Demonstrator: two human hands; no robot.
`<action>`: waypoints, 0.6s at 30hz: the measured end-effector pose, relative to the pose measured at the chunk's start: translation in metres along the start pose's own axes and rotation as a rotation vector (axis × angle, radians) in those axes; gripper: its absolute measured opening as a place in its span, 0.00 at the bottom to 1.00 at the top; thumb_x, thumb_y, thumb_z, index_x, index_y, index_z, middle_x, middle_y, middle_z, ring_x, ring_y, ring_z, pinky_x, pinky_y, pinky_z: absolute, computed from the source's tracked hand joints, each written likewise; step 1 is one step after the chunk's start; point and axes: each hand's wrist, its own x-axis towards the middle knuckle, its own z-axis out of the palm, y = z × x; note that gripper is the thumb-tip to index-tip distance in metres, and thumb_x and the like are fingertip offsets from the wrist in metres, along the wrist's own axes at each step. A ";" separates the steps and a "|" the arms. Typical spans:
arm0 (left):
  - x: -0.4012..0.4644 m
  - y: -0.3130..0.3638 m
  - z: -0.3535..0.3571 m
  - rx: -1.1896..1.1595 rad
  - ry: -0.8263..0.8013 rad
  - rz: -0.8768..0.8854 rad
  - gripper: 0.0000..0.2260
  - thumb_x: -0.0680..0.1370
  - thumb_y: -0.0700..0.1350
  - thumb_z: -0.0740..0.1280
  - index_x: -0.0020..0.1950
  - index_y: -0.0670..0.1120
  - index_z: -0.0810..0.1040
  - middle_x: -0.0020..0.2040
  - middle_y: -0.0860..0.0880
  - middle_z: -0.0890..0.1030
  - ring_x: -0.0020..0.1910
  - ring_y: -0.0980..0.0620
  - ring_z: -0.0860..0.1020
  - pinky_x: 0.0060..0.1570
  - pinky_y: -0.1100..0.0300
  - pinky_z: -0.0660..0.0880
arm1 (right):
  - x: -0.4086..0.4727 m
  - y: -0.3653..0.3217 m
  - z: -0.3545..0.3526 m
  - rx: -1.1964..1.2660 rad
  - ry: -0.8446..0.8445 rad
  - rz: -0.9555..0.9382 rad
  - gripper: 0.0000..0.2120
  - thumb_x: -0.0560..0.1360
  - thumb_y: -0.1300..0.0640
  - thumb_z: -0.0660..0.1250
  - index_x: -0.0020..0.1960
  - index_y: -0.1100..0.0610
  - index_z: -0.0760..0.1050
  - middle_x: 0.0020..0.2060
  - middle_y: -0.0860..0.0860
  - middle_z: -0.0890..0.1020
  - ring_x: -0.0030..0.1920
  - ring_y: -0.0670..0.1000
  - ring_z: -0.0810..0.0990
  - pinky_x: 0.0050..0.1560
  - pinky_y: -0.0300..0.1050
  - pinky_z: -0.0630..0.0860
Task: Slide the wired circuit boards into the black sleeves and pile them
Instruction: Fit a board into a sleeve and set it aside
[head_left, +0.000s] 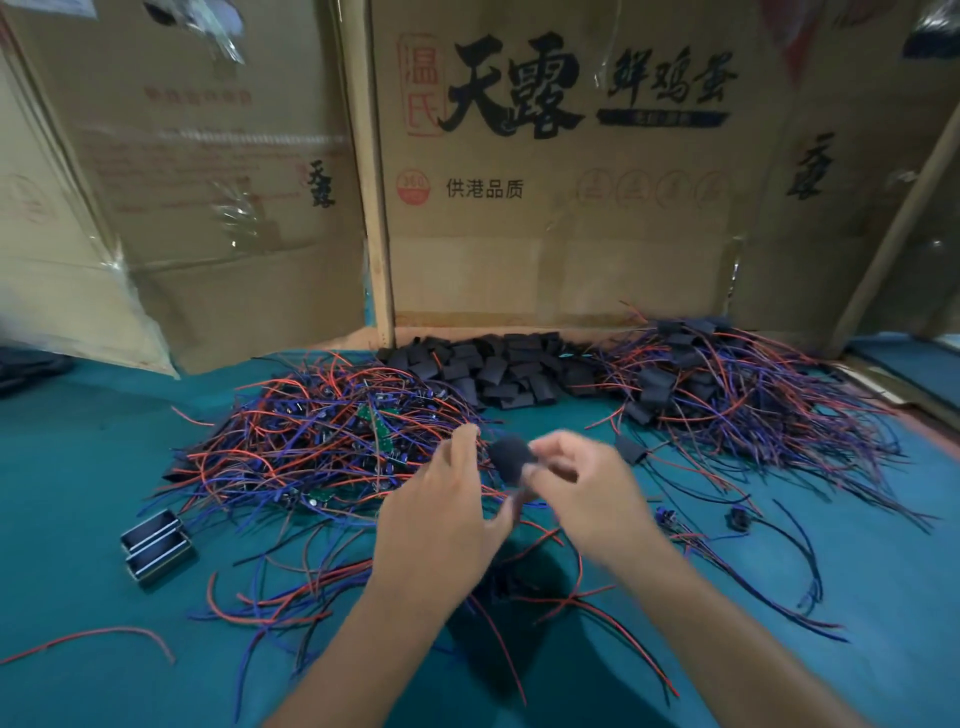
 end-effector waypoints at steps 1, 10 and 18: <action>-0.003 0.004 0.001 0.015 -0.007 0.037 0.22 0.76 0.64 0.62 0.63 0.54 0.66 0.56 0.54 0.78 0.53 0.48 0.81 0.44 0.53 0.74 | -0.012 0.003 0.001 0.025 -0.002 -0.004 0.09 0.74 0.62 0.70 0.41 0.49 0.78 0.34 0.44 0.85 0.33 0.42 0.80 0.36 0.37 0.75; -0.007 0.010 0.016 0.073 -0.167 0.082 0.15 0.80 0.62 0.58 0.54 0.51 0.66 0.52 0.49 0.81 0.52 0.43 0.81 0.41 0.52 0.68 | -0.021 0.019 -0.002 -0.020 -0.073 0.031 0.06 0.74 0.61 0.71 0.39 0.54 0.79 0.32 0.48 0.84 0.33 0.45 0.79 0.38 0.42 0.73; -0.004 0.010 0.004 -0.089 -0.152 0.177 0.15 0.78 0.61 0.60 0.57 0.53 0.70 0.48 0.51 0.81 0.49 0.44 0.79 0.40 0.52 0.67 | -0.021 0.008 -0.011 0.675 -0.259 0.313 0.13 0.69 0.50 0.71 0.38 0.57 0.69 0.35 0.57 0.77 0.33 0.52 0.77 0.40 0.47 0.75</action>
